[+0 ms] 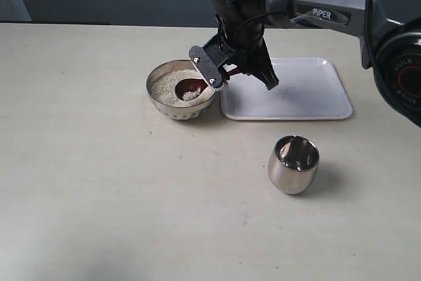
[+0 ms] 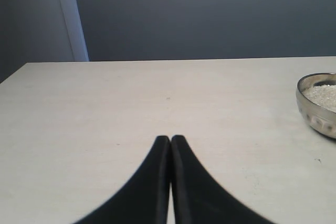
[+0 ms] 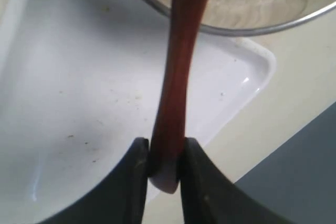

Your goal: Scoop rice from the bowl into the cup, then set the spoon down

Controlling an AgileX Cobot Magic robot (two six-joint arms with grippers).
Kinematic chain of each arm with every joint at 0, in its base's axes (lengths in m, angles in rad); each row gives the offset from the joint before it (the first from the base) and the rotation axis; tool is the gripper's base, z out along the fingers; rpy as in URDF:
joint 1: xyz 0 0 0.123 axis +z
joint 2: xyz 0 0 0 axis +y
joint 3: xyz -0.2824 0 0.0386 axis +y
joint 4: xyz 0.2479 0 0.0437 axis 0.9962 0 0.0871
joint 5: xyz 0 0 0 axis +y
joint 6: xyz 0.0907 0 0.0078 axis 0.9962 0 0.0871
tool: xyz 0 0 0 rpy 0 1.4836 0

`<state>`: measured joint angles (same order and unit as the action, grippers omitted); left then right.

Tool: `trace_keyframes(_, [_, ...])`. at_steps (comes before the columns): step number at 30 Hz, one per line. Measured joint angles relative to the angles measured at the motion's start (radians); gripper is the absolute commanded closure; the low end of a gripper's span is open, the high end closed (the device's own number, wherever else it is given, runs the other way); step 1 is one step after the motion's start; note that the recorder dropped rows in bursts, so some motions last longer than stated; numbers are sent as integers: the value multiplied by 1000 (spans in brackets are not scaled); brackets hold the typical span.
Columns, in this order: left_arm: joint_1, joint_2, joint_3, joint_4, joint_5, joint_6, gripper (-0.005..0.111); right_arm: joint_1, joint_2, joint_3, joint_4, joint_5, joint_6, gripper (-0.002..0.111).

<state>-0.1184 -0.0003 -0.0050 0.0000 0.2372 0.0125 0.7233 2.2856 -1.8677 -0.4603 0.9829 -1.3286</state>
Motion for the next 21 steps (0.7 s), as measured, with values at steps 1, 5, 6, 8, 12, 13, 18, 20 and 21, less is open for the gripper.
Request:
trace_keyframes(1, [0, 0, 0, 0, 0, 0, 106, -2, 0, 0, 3, 0, 0, 109])
trace_keyframes(5, [0, 0, 0, 0, 0, 0, 106, -6, -15, 0, 54, 22, -11, 109])
trace_keyframes(6, [0, 0, 0, 0, 0, 0, 106, -7, -19, 0, 62, 28, -14, 109])
trace_keyframes(8, [0, 0, 0, 0, 0, 0, 106, -10, -35, 0, 66, 39, -17, 109])
trace_keyframes(12, [0, 0, 0, 0, 0, 0, 106, -18, -62, 0, 85, 76, -21, 109])
trace_keyframes(13, [0, 0, 0, 0, 0, 0, 106, -19, -66, 0, 91, 88, -23, 109])
trace_keyframes(18, [0, 0, 0, 0, 0, 0, 106, -21, -77, 0, 106, 120, -25, 109])
trace_keyframes(20, [0, 0, 0, 0, 0, 0, 106, -21, -79, 0, 115, 139, -25, 109])
trace_keyframes(21, [0, 0, 0, 0, 0, 0, 106, -21, -79, 0, 121, 148, -28, 109])
